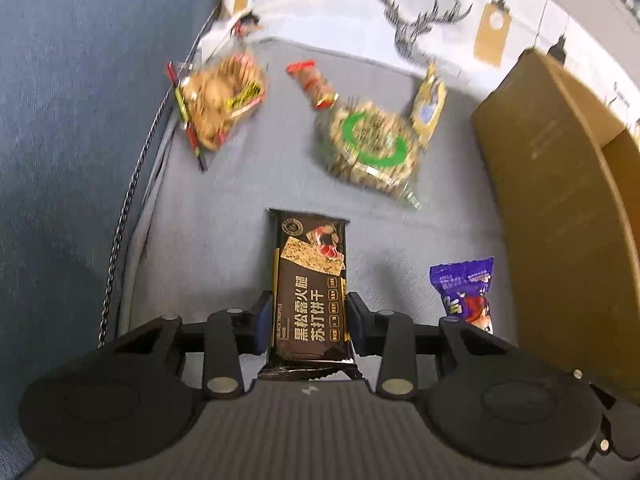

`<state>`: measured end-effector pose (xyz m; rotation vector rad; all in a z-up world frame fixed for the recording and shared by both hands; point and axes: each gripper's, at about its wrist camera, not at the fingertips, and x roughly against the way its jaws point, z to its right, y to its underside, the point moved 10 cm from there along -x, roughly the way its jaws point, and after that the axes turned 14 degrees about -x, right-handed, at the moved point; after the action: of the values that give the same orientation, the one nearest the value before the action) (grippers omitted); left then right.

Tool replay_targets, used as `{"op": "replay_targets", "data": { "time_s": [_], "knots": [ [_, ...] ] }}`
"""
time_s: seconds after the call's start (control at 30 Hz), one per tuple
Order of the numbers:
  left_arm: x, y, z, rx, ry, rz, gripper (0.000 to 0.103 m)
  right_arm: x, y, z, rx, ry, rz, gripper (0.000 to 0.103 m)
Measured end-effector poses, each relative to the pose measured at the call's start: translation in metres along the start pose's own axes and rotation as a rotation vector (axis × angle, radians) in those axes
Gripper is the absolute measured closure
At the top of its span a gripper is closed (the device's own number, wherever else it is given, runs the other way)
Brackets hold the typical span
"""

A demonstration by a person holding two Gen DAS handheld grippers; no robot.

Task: Organize snacks
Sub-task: 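Lift both held snacks and carry them over the cardboard box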

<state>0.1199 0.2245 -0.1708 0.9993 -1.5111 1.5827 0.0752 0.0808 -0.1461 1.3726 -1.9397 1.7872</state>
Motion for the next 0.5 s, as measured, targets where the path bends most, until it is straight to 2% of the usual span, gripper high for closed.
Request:
{"op": "replay_targets", "data": {
  "time_s": [0.5],
  "knots": [
    [0.029,-0.031,0.004,0.058,0.051,0.191,0.062,0.028,-0.030,-0.009,-0.026,-0.044,0.116,0.079]
  ]
}}
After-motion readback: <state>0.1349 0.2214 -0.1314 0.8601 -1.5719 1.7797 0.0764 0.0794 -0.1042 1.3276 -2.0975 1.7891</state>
